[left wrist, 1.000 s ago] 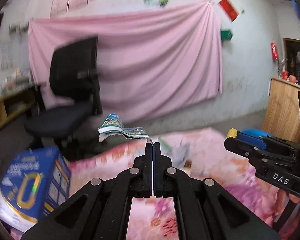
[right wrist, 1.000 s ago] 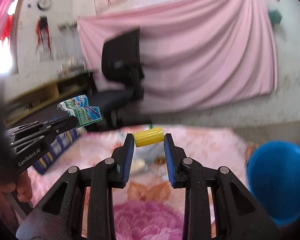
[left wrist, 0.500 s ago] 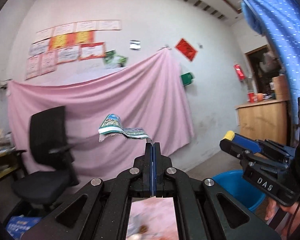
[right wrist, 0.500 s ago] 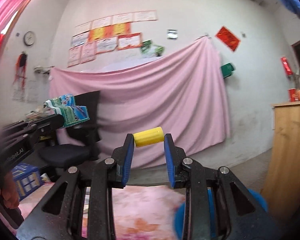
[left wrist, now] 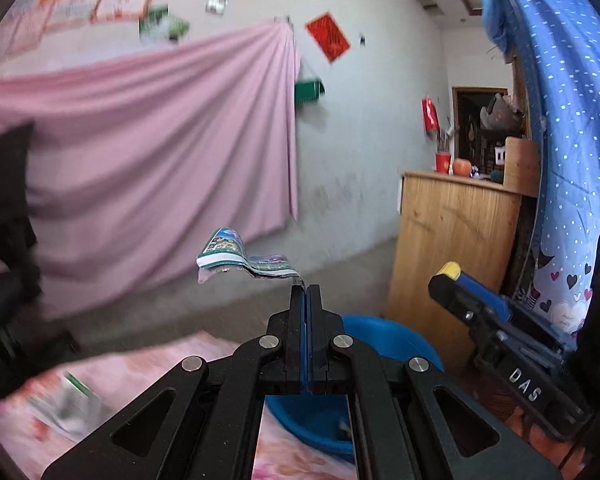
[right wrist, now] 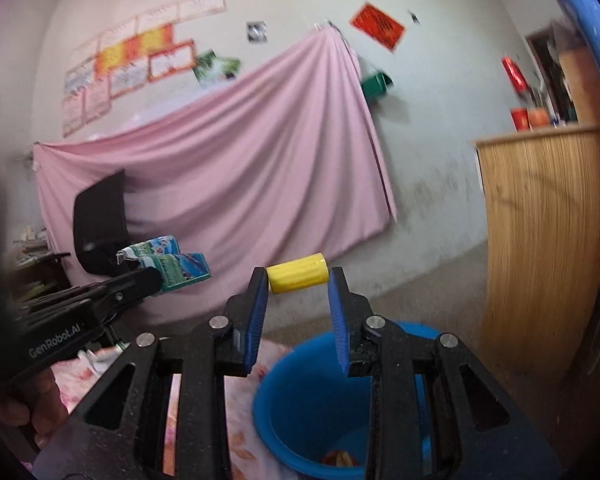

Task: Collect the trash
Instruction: 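Lift the yellow cap and green box and carry them over the basin, then open both grippers over the basin to drop the cap and box, then move both tools back toward the white plastic case on the bed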

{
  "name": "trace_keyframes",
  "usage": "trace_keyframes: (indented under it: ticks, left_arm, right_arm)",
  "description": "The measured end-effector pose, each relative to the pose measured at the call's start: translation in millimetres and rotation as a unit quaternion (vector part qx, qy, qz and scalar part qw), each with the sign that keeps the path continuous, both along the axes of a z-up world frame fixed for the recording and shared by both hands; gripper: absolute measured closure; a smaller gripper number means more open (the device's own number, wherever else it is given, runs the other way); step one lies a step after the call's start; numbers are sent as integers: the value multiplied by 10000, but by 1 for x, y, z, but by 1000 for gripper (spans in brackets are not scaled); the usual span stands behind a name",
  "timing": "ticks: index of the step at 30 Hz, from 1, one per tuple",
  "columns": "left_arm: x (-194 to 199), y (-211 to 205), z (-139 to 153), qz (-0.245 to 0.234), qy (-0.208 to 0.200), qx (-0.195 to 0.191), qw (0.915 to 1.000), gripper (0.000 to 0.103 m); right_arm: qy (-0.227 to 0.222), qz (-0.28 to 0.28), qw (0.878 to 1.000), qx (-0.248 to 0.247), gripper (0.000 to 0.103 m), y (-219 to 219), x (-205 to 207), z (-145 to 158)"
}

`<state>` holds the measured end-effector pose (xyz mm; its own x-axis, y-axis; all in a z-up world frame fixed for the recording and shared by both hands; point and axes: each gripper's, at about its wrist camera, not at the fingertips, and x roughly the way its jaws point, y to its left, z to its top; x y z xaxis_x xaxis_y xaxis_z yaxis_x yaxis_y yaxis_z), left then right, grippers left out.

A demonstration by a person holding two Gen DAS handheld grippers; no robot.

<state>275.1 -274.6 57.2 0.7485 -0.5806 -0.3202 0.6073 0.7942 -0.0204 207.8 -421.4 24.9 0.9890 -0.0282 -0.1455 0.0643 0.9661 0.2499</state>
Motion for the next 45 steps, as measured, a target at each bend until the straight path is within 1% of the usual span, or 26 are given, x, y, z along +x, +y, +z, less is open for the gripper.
trace_keyframes:
  ticks: [3,5,7,11,15,20,22,23,24,25,29,31,32,33,35,37,38,39,40,41,42,45]
  left_arm:
    - [18,-13,-5,-87,529,19,9986,103]
    - [27,-20,-7,-126,769,53,9969,103]
    - [39,-27,-13,-206,1131,92,9933,103]
    - [52,-35,-24,-270,1637,219,9859,103]
    - [61,-41,-30,-269,1913,356,9805,103]
    - [66,-40,-36,-198,2075,433,9771,103]
    - [68,-41,-40,-164,2160,450,9752,98]
    - [69,-41,-43,-149,2187,437,9747,93]
    - [70,-40,-43,-137,2202,407,9745,88]
    - [70,-39,-43,-120,2202,377,9746,86]
    - [68,-26,-39,-8,2123,275,9768,84]
    - [66,-19,-36,54,2051,205,9785,80]
    - [65,-15,-36,92,2004,172,9795,74]
    - [62,-9,-33,144,1932,122,9810,68]
    - [57,4,-28,271,1764,35,9839,62]
    - [52,16,-22,448,1585,-22,9863,57]
    - [49,25,-18,542,1482,-76,9874,53]
    - [46,34,-15,633,1384,-140,9882,47]
    - [43,43,-12,728,1300,-201,9886,44]
    - [40,51,-9,826,1210,-267,9888,36]
    - [35,64,-5,964,1072,-374,9888,24]
    - [23,96,2,1263,745,-616,9873,3]
  right_arm:
    - [455,-15,9988,172,50,-11,12,-13]
    - [748,27,9963,416,50,-20,20,-25]
    - [1016,85,9929,616,50,-28,28,-36]
    - [1466,73,9859,799,50,-40,38,-55]
    - [1635,77,9824,902,49,-45,43,-61]
    - [1804,58,9787,980,48,-49,50,-68]
    - [1841,60,9778,995,47,-49,51,-68]
    - [1848,55,9775,1020,47,-50,52,-69]
    - [1848,44,9772,1040,47,-51,52,-69]
    - [1839,28,9771,1067,46,-52,52,-68]
    - [1742,-46,9795,1009,40,-51,48,-62]
    - [1641,-72,9822,909,33,-48,45,-56]
    - [1577,-74,9837,864,32,-46,43,-53]
    - [1530,-71,9847,830,28,-44,43,-50]
    - [1418,-69,9874,703,24,-38,41,-42]
    - [1308,-55,9898,565,15,-28,39,-34]
    - [1264,-43,9906,522,13,-25,38,-30]
    - [1179,-30,9919,477,9,-19,37,-26]
    - [1074,1,9932,452,4,-15,35,-21]
    - [964,25,9944,432,2,-9,33,-17]
    - [893,37,9951,422,0,-5,32,-13]
    - [528,204,9973,460,0,8,28,-1]
